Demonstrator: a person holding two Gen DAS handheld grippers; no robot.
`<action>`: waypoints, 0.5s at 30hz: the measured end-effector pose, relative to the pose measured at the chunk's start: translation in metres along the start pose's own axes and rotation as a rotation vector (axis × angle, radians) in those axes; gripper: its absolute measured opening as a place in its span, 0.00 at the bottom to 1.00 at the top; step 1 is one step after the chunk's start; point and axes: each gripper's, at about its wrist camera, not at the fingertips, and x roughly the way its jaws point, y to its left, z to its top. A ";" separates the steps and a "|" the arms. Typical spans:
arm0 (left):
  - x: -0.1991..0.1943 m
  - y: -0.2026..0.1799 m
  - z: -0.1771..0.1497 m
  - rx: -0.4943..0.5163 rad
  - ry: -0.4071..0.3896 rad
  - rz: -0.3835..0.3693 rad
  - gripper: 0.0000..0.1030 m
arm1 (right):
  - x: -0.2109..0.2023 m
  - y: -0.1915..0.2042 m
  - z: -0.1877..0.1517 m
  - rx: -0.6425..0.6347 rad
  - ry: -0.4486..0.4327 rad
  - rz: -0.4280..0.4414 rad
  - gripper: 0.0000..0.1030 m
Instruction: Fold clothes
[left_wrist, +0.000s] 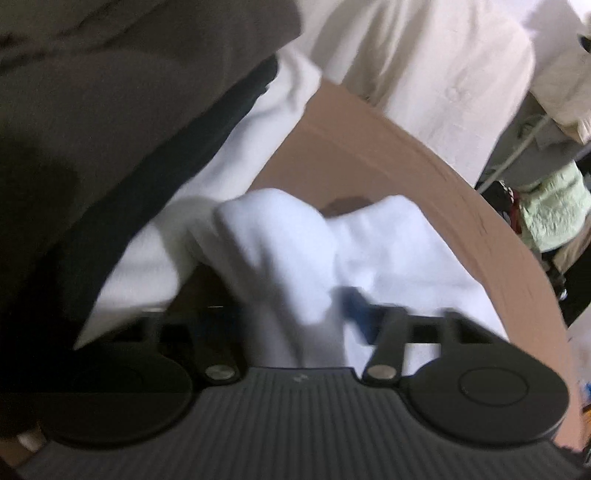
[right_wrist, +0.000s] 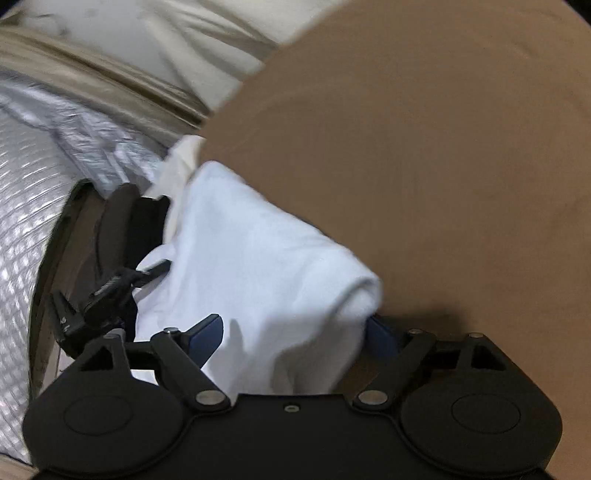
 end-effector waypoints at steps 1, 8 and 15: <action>-0.001 -0.001 -0.001 0.010 -0.016 -0.003 0.21 | 0.006 0.002 -0.002 -0.015 -0.009 0.001 0.44; -0.066 -0.048 0.002 0.119 -0.151 0.046 0.16 | -0.037 0.084 0.038 -0.353 -0.163 -0.055 0.20; -0.137 -0.070 -0.049 0.111 0.025 0.097 0.27 | -0.061 0.104 0.096 -0.539 -0.125 -0.243 0.19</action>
